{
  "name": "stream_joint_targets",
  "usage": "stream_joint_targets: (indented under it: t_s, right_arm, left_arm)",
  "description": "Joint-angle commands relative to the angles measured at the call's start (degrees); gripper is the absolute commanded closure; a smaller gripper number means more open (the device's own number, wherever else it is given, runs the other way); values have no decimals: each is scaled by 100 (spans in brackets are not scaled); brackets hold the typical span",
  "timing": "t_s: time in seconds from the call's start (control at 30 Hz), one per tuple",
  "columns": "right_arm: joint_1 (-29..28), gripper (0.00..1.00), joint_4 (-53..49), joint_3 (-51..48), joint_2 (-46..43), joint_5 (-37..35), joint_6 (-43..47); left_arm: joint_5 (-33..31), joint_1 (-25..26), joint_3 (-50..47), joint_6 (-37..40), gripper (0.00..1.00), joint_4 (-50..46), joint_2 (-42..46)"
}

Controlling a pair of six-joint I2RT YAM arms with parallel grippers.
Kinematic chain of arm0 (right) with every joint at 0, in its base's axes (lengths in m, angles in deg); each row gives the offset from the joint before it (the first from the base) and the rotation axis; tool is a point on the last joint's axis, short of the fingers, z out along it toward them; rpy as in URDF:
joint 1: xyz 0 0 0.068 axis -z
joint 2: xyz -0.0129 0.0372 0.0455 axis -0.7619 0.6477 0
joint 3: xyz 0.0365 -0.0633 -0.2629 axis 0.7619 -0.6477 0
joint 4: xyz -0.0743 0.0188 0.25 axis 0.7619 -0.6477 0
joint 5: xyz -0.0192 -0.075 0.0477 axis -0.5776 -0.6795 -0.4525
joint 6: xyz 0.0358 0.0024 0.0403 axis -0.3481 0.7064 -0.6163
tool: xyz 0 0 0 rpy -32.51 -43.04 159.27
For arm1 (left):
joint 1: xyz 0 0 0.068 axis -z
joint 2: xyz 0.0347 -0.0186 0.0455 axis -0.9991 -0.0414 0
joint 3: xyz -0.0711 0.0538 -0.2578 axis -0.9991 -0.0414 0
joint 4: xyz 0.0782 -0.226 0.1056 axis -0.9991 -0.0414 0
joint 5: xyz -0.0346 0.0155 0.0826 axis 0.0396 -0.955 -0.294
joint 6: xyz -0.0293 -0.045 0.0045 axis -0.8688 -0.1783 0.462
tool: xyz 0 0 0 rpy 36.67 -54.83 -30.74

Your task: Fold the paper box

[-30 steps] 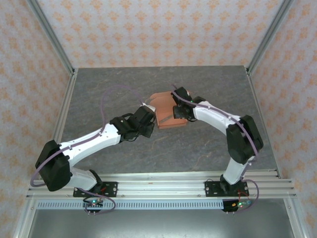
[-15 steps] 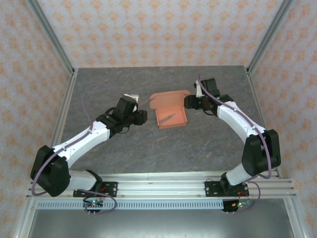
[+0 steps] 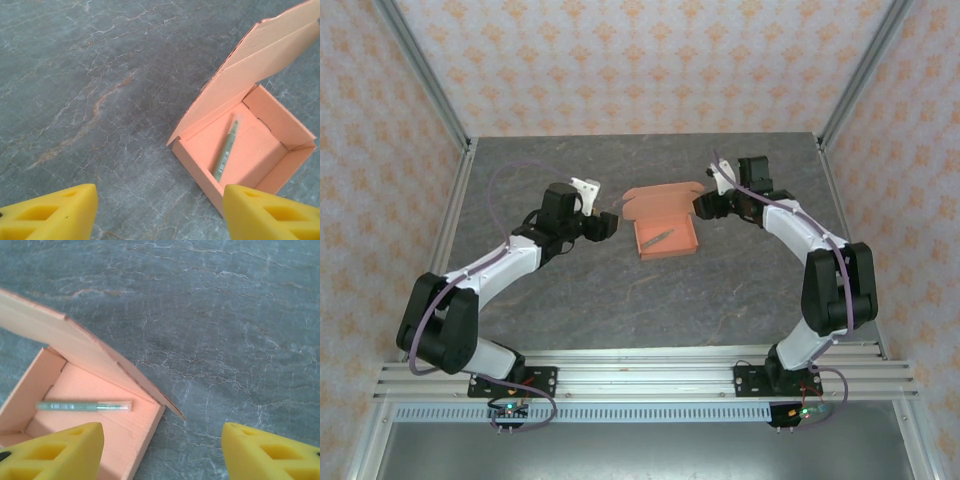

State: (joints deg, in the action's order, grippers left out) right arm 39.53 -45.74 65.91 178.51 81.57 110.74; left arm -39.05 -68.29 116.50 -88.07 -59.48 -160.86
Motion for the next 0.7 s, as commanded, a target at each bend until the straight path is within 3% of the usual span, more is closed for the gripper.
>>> stream_joint_targets:
  t_s: [0.0, 0.23, 0.67]
  right_arm:
    - [216, 37, 461, -21, 146, 559, 878]
    - [290, 38, 479, 184, 468, 1294, 1723]
    - [265, 45, -159, 1059, 1228, 1782, 2326]
  left_arm:
    - [305, -35, 109, 633, 33, 387, -198]
    - [84, -66, 420, 822, 36, 278, -528]
    - [181, -70, 523, 774, 40, 53, -475]
